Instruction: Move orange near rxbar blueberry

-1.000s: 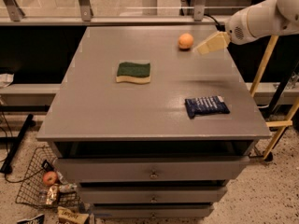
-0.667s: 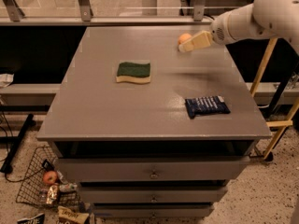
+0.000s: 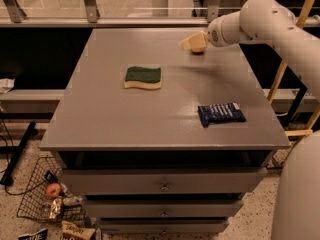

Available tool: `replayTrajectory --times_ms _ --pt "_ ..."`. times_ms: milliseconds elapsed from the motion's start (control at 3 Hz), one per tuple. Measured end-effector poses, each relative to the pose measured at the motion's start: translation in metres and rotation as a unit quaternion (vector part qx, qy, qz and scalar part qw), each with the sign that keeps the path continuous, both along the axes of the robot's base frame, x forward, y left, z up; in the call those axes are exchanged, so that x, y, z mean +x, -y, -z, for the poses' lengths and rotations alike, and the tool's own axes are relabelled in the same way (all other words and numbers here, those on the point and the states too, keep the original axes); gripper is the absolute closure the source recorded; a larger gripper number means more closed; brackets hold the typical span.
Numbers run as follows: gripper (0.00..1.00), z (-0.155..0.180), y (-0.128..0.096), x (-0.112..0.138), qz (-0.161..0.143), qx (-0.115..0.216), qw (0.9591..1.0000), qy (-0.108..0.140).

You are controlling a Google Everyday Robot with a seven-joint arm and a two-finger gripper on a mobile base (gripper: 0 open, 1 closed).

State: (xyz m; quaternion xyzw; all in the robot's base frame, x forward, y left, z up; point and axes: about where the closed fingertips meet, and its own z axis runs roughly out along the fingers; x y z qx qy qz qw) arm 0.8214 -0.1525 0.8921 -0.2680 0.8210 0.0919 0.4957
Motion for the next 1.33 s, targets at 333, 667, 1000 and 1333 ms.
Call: replayTrajectory --times_ms 333,667,1000,1333 --pt "0.0 0.016 -0.007 0.02 0.013 0.005 0.9998 -0.013" --pt "0.16 0.028 -0.01 0.028 0.017 0.006 0.9995 -0.028" --pt "0.39 0.032 -0.006 0.027 0.023 0.005 0.9991 -0.035" --pt "0.63 0.029 0.005 0.017 0.015 0.011 0.9994 -0.029"
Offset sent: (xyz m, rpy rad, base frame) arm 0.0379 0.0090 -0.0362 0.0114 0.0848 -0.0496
